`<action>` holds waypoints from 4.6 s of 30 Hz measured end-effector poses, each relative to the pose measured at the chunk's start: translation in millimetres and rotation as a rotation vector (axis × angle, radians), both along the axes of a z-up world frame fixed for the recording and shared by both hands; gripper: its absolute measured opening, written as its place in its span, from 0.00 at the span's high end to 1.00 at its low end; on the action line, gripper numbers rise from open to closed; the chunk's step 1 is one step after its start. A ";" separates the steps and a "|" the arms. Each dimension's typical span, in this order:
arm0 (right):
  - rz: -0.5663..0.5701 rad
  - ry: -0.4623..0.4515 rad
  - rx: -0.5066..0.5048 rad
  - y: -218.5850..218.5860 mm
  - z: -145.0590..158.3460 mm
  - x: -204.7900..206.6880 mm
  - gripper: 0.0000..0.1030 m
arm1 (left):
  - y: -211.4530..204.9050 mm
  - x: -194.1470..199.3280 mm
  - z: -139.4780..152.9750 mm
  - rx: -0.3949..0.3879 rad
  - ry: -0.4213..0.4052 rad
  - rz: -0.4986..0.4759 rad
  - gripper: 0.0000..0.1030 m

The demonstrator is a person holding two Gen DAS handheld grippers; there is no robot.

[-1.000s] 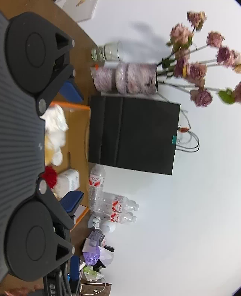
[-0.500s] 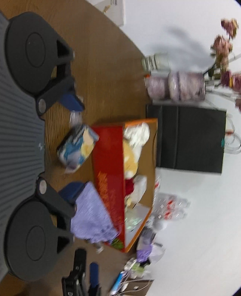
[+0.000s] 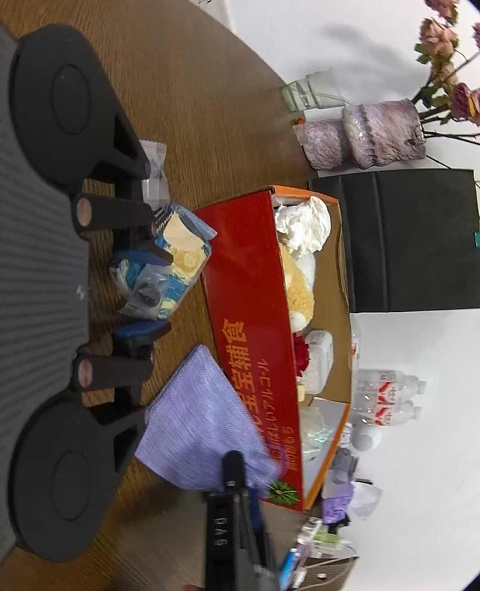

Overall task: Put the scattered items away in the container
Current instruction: 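Grasp the purple drawstring pouch with the right tool while the left tool grasps a clear packet, then carry the pouch and packet over the red box and open both tools, then grasp the small black packet with the right tool while the left tool grasps the blue-white snack bag, then carry both items over the red box and open both tools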

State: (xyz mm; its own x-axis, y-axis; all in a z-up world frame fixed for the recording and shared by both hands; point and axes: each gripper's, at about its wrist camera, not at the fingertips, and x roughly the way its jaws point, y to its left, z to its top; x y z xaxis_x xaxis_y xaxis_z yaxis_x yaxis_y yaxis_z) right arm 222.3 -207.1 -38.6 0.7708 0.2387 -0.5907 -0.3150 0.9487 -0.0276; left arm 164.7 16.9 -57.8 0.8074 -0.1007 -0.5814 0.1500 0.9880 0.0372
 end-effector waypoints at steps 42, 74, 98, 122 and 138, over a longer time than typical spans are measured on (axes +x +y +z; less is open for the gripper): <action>-0.106 -0.082 0.174 -13.0 54.1 138.5 0.62 | -19.6 168.5 59.1 -0.139 -0.114 0.044 0.49; 0.051 -0.012 -0.004 -27.4 2.1 -35.8 0.26 | 31.5 -1.6 17.4 -0.135 0.022 0.145 0.03; -0.016 -0.022 0.093 -32.4 3.2 -47.3 0.91 | 28.8 -15.2 19.4 -0.268 -0.034 0.162 0.91; -0.001 -0.178 0.147 -21.6 86.2 18.0 0.91 | -6.4 54.6 104.6 -0.227 -0.220 0.030 0.91; -0.003 -0.040 0.128 -9.6 44.7 111.6 0.29 | -14.7 141.6 62.7 -0.198 -0.121 0.032 0.40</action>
State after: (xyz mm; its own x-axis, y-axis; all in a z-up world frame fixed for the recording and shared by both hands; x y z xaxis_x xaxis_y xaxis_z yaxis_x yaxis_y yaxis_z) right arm 333.9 -216.7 6.1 0.7938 0.3077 -0.5247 -0.3131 0.9462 0.0813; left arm 306.3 2.2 4.9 0.8748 -0.1765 -0.4512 0.1251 0.9820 -0.1416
